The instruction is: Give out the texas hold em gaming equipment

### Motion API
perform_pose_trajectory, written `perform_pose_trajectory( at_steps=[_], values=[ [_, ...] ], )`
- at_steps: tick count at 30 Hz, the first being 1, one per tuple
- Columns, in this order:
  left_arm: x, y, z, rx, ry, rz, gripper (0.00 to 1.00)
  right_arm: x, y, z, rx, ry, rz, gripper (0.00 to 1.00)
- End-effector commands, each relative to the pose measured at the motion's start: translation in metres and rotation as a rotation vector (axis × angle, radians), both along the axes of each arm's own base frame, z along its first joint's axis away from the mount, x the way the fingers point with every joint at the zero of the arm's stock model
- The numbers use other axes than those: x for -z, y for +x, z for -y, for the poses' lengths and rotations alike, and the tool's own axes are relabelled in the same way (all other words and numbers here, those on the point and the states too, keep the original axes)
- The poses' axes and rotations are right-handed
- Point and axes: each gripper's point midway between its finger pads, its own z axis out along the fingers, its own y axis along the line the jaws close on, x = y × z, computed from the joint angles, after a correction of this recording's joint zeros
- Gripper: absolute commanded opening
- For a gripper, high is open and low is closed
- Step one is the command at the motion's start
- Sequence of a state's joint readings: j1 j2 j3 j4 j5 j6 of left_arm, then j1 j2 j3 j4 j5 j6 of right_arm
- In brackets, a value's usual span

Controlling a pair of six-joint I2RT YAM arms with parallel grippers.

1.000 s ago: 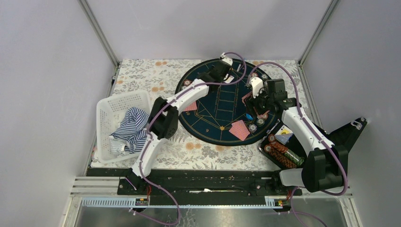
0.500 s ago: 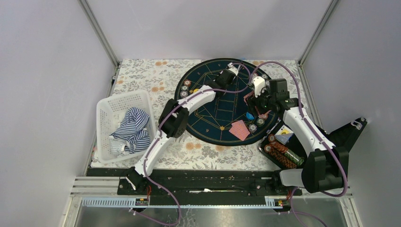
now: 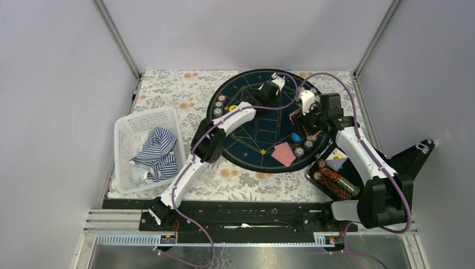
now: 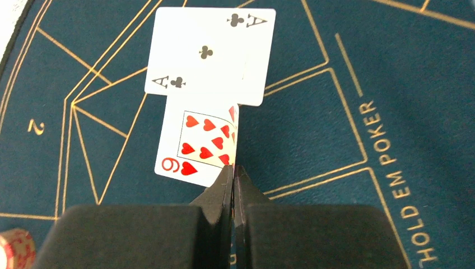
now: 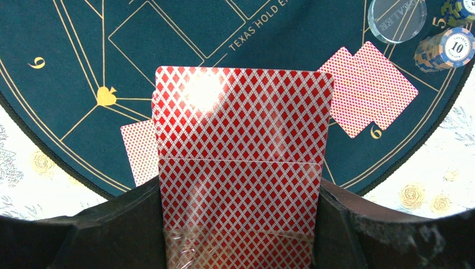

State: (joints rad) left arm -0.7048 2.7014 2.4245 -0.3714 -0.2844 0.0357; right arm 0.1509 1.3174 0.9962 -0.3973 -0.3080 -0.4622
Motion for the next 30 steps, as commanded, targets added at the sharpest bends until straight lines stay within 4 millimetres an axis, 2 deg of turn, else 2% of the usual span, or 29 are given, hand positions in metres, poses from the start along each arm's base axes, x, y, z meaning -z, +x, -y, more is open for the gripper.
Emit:
perform_pose_trajectory(
  at_steps=[1, 5, 12, 17, 21, 24, 28, 30],
  values=[
    [-0.007, 0.006, 0.026, 0.030, -0.143, -0.003, 0.01, -0.033, 0.014, -0.003, 0.002, 0.040, 0.111, 0.00],
    [-0.009, 0.010, 0.027, 0.019, -0.179, 0.001, 0.13, -0.033, 0.015, -0.003, 0.002, 0.041, 0.108, 0.00],
    [-0.010, 0.009, 0.024, 0.010, -0.215, -0.036, 0.43, -0.033, 0.015, -0.003, 0.002, 0.043, 0.109, 0.00],
    [-0.032, 0.007, 0.027, 0.030, -0.276, -0.047, 0.56, -0.034, 0.014, -0.005, -0.001, 0.047, 0.108, 0.00],
    [-0.069, 0.003, 0.031, 0.050, -0.347, -0.042, 0.60, -0.036, 0.014, -0.005, -0.001, 0.052, 0.112, 0.00],
    [-0.108, -0.001, 0.029, 0.060, -0.406, -0.022, 0.64, -0.038, 0.013, -0.007, -0.009, 0.061, 0.114, 0.00],
    [-0.158, -0.005, 0.008, 0.041, -0.458, -0.005, 0.68, -0.041, 0.012, -0.011, -0.029, 0.080, 0.113, 0.00],
    [-0.176, -0.013, -0.005, 0.040, -0.459, -0.009, 0.70, -0.040, 0.009, -0.015, -0.053, 0.092, 0.107, 0.00]
  ],
)
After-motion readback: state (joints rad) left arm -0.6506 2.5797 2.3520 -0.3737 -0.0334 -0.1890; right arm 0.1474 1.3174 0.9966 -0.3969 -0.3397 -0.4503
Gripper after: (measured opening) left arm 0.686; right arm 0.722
